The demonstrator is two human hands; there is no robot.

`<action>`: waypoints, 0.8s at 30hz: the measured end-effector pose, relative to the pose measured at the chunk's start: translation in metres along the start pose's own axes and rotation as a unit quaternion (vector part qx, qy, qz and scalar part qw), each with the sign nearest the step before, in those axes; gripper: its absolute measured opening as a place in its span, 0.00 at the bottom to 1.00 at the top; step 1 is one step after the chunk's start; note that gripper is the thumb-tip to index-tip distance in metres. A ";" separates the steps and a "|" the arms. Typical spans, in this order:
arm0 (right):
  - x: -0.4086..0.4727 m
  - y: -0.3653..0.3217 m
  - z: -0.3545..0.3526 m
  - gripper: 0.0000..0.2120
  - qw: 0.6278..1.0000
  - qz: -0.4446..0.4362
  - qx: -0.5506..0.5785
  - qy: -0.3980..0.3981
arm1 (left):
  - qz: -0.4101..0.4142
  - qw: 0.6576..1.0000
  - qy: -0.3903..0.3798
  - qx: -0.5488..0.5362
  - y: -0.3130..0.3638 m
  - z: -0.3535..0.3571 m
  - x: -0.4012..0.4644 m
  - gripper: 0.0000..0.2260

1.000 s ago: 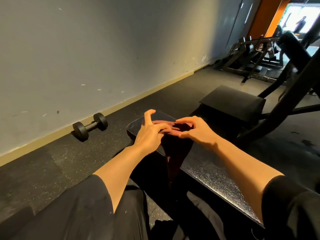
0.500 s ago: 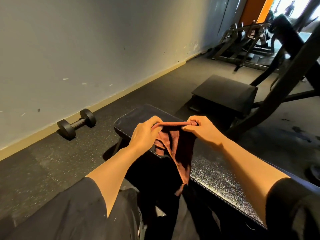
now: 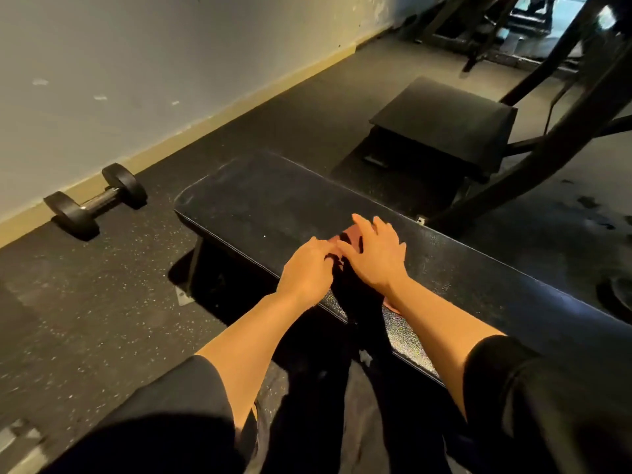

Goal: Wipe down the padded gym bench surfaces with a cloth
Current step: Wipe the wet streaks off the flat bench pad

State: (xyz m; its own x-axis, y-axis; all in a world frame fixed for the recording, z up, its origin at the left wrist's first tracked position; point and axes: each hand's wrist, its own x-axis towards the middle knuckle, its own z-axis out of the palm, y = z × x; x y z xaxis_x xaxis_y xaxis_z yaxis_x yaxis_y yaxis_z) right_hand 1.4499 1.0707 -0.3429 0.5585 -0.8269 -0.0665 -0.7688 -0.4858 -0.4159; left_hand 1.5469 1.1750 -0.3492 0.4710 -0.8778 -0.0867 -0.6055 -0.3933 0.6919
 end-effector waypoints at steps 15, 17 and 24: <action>-0.022 0.027 0.054 0.27 0.965 -0.238 -0.110 -0.021 | 0.084 0.990 0.111 0.006 -0.028 0.036 -0.033 0.23; -0.027 0.063 0.036 0.30 0.972 -0.189 -0.142 -0.008 | 0.118 0.988 0.098 0.033 -0.026 0.043 -0.036 0.23; -0.040 0.022 0.056 0.32 0.987 -0.053 -0.151 -0.007 | 0.094 0.984 0.119 0.093 -0.044 0.041 -0.033 0.24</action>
State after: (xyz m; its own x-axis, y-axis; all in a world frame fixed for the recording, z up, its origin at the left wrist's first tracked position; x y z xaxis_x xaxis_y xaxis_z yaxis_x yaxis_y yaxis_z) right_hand 1.4287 1.1089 -0.4002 0.6432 -0.7640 -0.0497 -0.7626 -0.6335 -0.1312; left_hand 1.5311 1.2098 -0.4062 0.4628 -0.8597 0.2161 -0.7926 -0.2921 0.5353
